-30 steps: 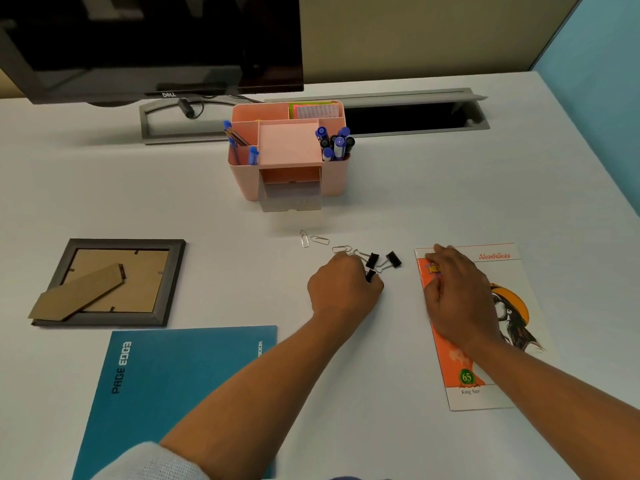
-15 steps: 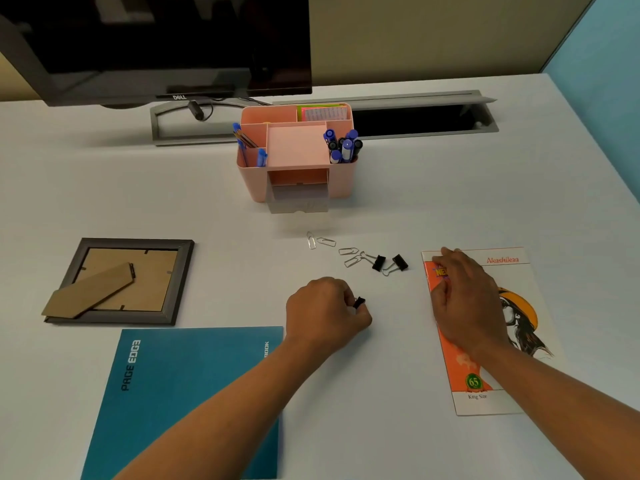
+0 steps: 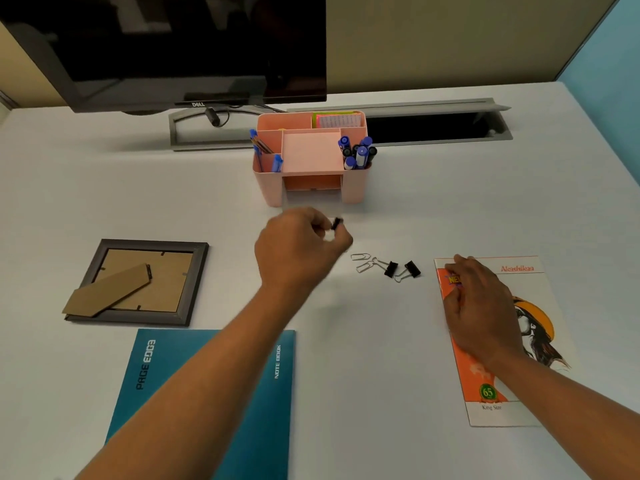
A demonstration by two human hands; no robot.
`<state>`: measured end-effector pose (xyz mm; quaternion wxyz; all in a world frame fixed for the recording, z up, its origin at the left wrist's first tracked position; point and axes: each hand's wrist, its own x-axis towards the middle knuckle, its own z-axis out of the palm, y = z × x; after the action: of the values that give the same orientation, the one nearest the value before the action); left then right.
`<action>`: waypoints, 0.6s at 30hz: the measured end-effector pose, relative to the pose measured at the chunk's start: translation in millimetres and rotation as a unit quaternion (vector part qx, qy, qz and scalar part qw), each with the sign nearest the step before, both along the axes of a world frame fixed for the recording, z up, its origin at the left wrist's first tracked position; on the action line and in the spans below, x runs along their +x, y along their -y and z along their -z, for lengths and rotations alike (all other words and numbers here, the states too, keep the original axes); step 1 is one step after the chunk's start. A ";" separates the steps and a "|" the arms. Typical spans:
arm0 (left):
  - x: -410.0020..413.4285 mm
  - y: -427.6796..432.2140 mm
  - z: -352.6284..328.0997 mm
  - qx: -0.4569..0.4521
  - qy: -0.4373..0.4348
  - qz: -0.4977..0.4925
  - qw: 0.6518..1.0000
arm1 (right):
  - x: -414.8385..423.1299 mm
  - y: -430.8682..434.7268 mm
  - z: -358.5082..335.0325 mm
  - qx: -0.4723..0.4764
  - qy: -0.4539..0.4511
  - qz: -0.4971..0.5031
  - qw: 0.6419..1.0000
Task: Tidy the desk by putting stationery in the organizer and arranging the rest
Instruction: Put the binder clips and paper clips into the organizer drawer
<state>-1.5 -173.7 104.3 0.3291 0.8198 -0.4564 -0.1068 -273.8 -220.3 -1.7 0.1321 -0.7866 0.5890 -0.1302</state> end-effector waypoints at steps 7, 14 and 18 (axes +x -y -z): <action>43.2 56.2 9.8 0.071 0.018 -0.030 0.997 | 0.1 0.5 -1.8 0.002 0.001 -0.006 1.000; 40.4 48.5 14.4 0.033 0.002 -0.033 0.999 | -1.2 0.1 -1.5 0.013 0.008 -0.004 1.000; 30.1 0.4 35.5 -0.089 0.033 0.001 0.995 | -3.9 8.7 -8.9 0.039 0.002 -0.026 0.999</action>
<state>28.5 -174.1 68.9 0.3855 0.7897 -0.4756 -0.0392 -277.7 -229.0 7.2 0.1669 -0.7958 0.5724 -0.1055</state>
